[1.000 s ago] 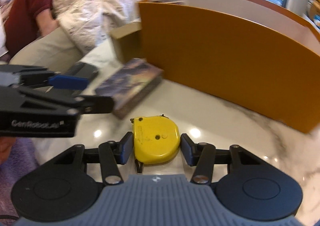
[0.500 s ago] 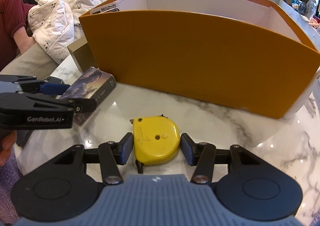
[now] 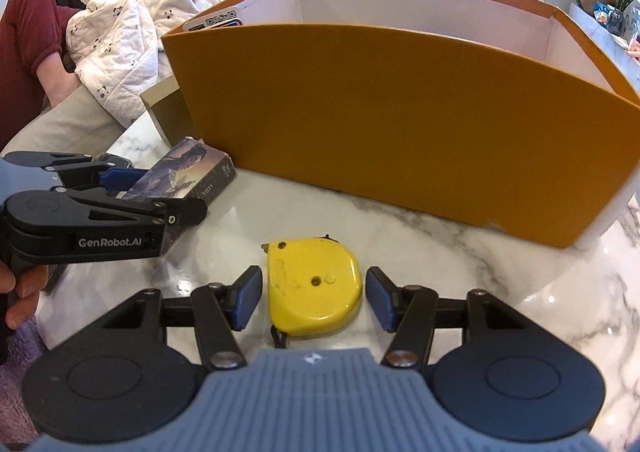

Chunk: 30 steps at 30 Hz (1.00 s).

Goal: Organize objects
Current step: 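Grasp the illustrated book box with the left tool while the right tool grasps the yellow tape measure, then lift and carry the book box and tape measure over the orange box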

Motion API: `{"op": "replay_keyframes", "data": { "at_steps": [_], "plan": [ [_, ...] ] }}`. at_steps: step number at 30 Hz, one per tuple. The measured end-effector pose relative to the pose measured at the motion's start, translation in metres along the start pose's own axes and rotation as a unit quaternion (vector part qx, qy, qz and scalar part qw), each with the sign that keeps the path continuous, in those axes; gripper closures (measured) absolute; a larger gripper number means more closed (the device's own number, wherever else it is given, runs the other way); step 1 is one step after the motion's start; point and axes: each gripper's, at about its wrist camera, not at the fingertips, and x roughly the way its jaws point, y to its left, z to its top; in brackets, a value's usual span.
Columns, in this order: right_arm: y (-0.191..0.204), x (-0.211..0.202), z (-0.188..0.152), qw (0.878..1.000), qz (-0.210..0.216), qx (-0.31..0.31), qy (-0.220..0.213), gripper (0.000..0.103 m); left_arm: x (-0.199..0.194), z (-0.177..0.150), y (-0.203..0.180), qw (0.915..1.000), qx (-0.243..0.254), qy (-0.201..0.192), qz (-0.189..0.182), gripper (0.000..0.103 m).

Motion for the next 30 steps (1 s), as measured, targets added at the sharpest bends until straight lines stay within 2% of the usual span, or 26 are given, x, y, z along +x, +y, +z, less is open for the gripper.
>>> {"op": "replay_keyframes", "data": {
  "at_steps": [3, 5, 10, 14, 17, 22, 30],
  "plan": [
    [-0.001, -0.001, -0.001, 1.000, -0.003, -0.001, -0.002, 0.044, -0.002, -0.001, -0.001, 1.0000, -0.001, 0.003, 0.000, 0.037],
    [-0.001, -0.001, -0.001, 1.000, -0.009, -0.003, -0.003, 0.049, -0.005, -0.002, -0.002, 1.0000, -0.001, 0.006, -0.001, 0.037],
    [-0.002, -0.006, -0.005, 1.000, -0.017, 0.000, 0.001, 0.050, -0.013, -0.007, -0.003, 0.9997, -0.013, 0.016, -0.011, 0.037],
    [-0.012, -0.015, -0.011, 0.999, -0.003, 0.040, 0.003, 0.051, -0.028, -0.010, -0.002, 0.9987, -0.039, 0.020, -0.025, 0.037],
    [-0.018, -0.027, -0.015, 0.998, 0.004, 0.059, -0.004, 0.051, -0.046, -0.012, -0.006, 0.9985, -0.043, 0.008, -0.034, 0.038],
    [-0.023, -0.057, -0.015, 0.997, 0.004, 0.063, -0.035, 0.051, -0.081, -0.005, -0.008, 0.9939, -0.071, -0.021, -0.082, 0.037],
    [-0.031, -0.115, 0.013, 0.992, 0.015, 0.054, -0.110, 0.051, -0.125, 0.044, -0.021, 0.9897, -0.050, -0.080, -0.107, 0.037]
  ]
}}
